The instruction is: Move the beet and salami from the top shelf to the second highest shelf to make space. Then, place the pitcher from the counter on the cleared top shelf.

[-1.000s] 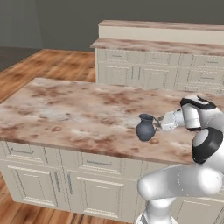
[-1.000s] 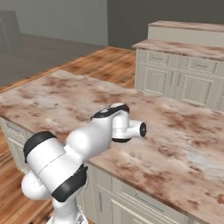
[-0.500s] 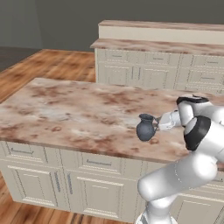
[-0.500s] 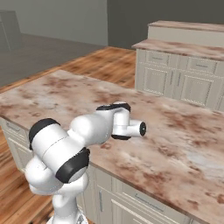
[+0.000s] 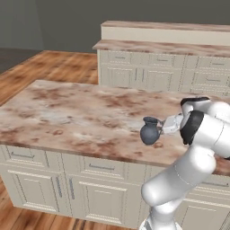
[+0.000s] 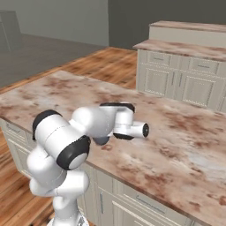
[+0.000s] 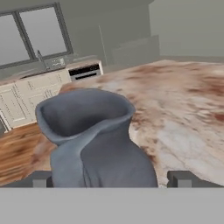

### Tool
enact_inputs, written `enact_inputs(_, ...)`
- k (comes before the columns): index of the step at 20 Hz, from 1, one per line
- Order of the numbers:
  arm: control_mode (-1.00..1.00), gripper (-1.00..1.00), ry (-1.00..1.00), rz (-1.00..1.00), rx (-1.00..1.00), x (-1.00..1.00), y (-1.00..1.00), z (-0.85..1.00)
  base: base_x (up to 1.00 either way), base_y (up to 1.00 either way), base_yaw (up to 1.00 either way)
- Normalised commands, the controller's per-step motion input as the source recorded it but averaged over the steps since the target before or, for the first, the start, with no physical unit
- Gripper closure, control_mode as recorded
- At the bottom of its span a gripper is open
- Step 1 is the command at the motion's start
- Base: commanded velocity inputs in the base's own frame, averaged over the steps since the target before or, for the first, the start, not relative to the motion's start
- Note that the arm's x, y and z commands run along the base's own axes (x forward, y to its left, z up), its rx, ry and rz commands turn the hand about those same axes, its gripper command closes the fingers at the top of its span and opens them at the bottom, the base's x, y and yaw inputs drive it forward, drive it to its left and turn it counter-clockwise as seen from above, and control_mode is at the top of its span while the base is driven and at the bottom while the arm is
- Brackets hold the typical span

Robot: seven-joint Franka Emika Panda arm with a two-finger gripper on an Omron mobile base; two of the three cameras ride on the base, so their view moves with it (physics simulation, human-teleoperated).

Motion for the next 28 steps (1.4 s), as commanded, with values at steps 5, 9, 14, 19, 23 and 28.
enact_inputs(5, -1.0, -1.0, 0.0, 0.01, 0.0, 0.1, 0.0, -0.1, 0.0, 0.0, 0.0)
enact_inputs(9, -1.0, -1.0, 0.0, 0.03, 0.0, 0.01, 0.03, -0.19, 0.0, 0.0, 0.0)
enact_inputs(14, -1.0, 1.0, 0.0, 0.06, 0.0, 0.0, 0.22, -0.29, 0.0, 0.0, 0.0)
enact_inputs(19, -1.0, 1.0, 0.0, 0.02, 0.0, 0.0, 0.06, -0.03, 0.0, 0.0, 0.0)
enact_inputs(23, -1.0, 1.0, 0.0, 0.0, 0.0, 0.0, 0.01, 0.0, 0.0, 0.0, 0.0)
enact_inputs(28, -1.0, 1.0, -0.03, -0.02, 0.0, -0.23, 0.23, 0.23, 0.0, 0.0, 0.0)
